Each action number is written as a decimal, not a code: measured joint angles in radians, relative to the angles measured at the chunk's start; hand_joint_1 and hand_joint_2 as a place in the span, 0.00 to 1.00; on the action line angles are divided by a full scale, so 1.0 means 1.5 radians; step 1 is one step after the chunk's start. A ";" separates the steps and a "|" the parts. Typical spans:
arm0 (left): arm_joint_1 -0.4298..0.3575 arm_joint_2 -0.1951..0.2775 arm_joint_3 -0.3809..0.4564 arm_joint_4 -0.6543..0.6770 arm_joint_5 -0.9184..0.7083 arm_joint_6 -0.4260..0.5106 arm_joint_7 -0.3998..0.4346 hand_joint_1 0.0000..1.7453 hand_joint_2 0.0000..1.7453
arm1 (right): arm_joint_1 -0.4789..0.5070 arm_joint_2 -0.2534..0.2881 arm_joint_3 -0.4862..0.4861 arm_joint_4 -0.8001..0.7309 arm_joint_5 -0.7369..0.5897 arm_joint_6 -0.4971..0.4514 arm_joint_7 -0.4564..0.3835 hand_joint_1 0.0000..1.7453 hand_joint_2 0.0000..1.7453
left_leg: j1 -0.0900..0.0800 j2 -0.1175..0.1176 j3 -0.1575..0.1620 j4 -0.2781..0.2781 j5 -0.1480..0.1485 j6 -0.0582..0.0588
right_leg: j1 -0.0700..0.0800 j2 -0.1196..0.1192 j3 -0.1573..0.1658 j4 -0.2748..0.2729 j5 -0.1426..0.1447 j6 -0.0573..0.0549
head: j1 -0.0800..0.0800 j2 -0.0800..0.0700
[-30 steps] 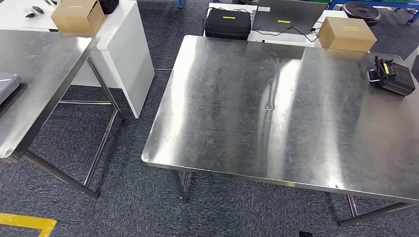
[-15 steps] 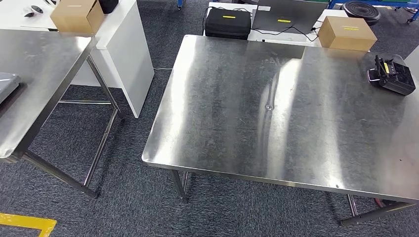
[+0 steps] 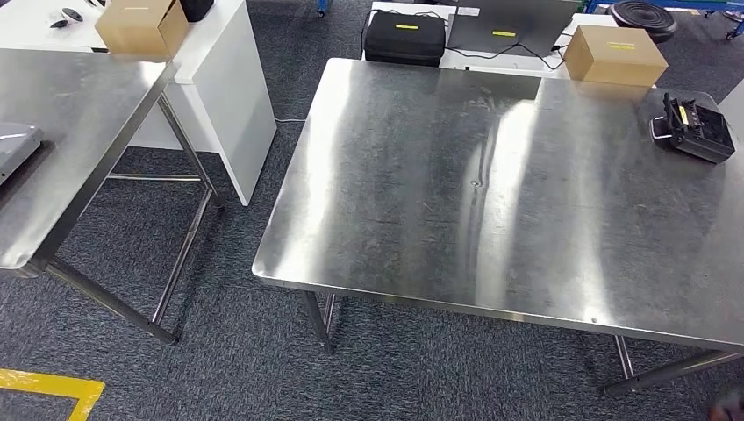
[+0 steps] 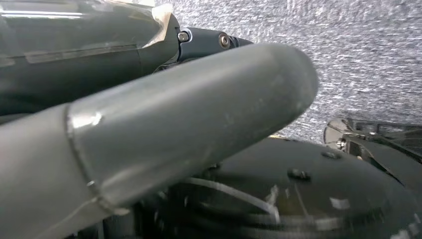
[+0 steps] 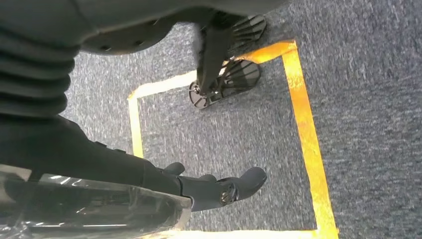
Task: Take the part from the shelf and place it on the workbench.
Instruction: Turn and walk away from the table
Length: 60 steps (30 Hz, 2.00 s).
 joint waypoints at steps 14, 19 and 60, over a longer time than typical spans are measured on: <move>0.000 0.033 0.045 -0.005 0.009 0.080 0.065 0.00 0.00 | 0.000 -0.027 0.009 -0.001 -0.035 -0.042 0.025 0.00 0.00 | 0.037 -0.001 0.068 0.043 -0.097 -0.055 | -0.005 -0.005 -0.060 -0.007 0.071 -0.032 | -0.012 0.000; 0.001 0.037 0.054 -0.006 0.001 0.051 0.044 0.00 0.00 | 0.004 -0.032 0.005 -0.002 -0.054 -0.043 0.035 0.00 0.00 | 0.029 0.001 0.096 -0.022 -0.071 -0.034 | -0.004 -0.006 -0.068 -0.009 0.090 -0.010 | -0.011 0.000; -0.006 0.037 0.045 -0.005 -0.053 -0.047 0.048 0.00 0.00 | 0.009 -0.021 -0.023 -0.001 -0.098 -0.025 0.057 0.00 0.00 | 0.029 0.011 0.042 -0.026 -0.020 -0.024 | -0.016 -0.004 -0.014 0.047 0.014 0.024 | -0.007 0.000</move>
